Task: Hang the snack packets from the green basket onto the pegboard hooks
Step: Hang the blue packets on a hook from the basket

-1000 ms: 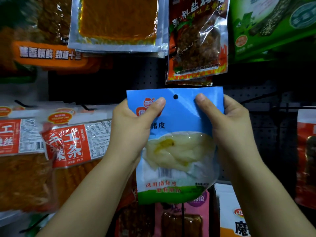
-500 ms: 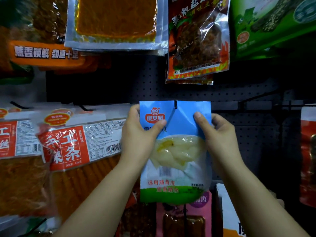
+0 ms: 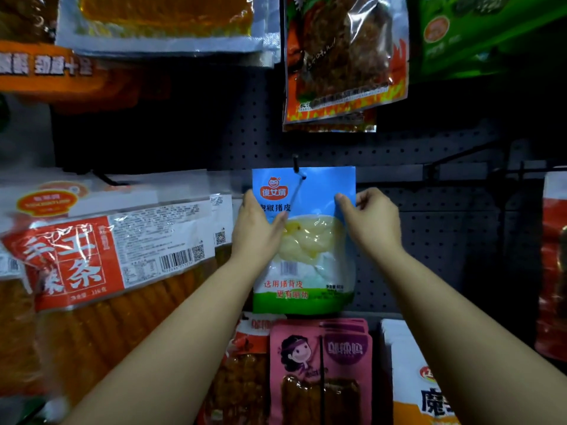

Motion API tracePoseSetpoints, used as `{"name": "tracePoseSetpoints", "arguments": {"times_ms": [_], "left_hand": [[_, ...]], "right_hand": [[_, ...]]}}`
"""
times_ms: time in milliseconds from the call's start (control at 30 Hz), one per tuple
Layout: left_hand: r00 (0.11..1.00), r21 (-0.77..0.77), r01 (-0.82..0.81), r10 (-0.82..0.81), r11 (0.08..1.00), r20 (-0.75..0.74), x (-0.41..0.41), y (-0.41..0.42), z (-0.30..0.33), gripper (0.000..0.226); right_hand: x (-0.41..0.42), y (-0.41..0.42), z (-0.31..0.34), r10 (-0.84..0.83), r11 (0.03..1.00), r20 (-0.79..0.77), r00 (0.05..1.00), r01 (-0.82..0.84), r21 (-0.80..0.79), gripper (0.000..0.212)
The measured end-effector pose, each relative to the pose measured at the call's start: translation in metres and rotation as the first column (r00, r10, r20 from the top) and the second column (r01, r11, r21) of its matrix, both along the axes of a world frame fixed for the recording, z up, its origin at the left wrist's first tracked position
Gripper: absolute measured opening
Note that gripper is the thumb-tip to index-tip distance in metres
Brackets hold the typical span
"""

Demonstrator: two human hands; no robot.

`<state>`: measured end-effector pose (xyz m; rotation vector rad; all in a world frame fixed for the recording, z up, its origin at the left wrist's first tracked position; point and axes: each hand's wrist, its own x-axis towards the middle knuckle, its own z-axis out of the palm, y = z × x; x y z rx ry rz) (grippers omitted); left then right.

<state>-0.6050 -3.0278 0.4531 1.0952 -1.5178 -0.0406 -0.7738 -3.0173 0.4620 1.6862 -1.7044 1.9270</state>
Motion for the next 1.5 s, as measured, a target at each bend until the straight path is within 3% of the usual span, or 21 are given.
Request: {"name": "tracePoseSetpoints", "arguments": {"times_ms": [233, 333, 500, 667, 900, 1033, 1167, 1267, 1400, 1500], "left_hand": [[0.998, 0.109, -0.056, 0.053, 0.992, 0.025, -0.005, -0.02, 0.0, 0.05], [0.998, 0.105, -0.006, 0.013, 0.994, -0.069, -0.007, -0.016, -0.01, 0.05], [0.978, 0.132, 0.074, -0.046, 0.988, -0.203, -0.01, -0.002, -0.046, 0.055], [0.951, 0.158, 0.108, -0.055, 0.981, -0.303, -0.012, 0.002, -0.08, 0.045], [0.954, 0.212, 0.061, 0.005, 0.975, -0.299, -0.013, -0.003, -0.081, 0.042], [0.933, 0.31, 0.179, -0.061, 0.934, -0.356, -0.008, 0.005, -0.106, 0.049], [0.868, 0.424, 0.356, -0.128, 0.833, -0.479, 0.0, 0.031, -0.145, 0.03], [0.838, 0.44, 0.435, -0.175, 0.786, -0.516, 0.012, 0.065, -0.172, 0.015], [0.84, 0.423, 0.451, -0.214, 0.786, -0.498, 0.032, 0.125, -0.214, 0.018], [0.821, 0.448, 0.511, -0.261, 0.734, -0.508, 0.032, 0.17, -0.254, 0.023]], "right_hand": [[-0.004, -0.019, 0.002, -0.022, 0.967, 0.059, 0.998, 0.006, 0.255, 0.046], [-0.004, -0.018, -0.013, 0.038, 0.974, 0.128, 0.991, -0.066, 0.217, 0.046], [0.0, -0.008, -0.079, 0.256, 0.964, 0.298, 0.92, -0.266, -0.007, 0.034], [0.005, -0.005, -0.132, 0.32, 0.934, 0.341, 0.884, -0.354, 0.044, 0.041], [0.007, -0.015, -0.131, 0.275, 0.94, 0.361, 0.891, -0.328, 0.093, 0.042], [0.005, -0.007, -0.144, 0.298, 0.913, 0.429, 0.853, -0.386, 0.135, 0.033], [0.007, 0.023, -0.158, 0.256, 0.887, 0.509, 0.822, -0.409, 0.215, 0.029], [0.01, 0.066, -0.175, 0.288, 0.866, 0.573, 0.767, -0.464, 0.186, 0.014], [0.014, 0.141, -0.217, 0.294, 0.867, 0.598, 0.745, -0.472, 0.162, 0.02], [0.014, 0.2, -0.26, 0.24, 0.88, 0.586, 0.774, -0.429, 0.205, 0.022]]}}
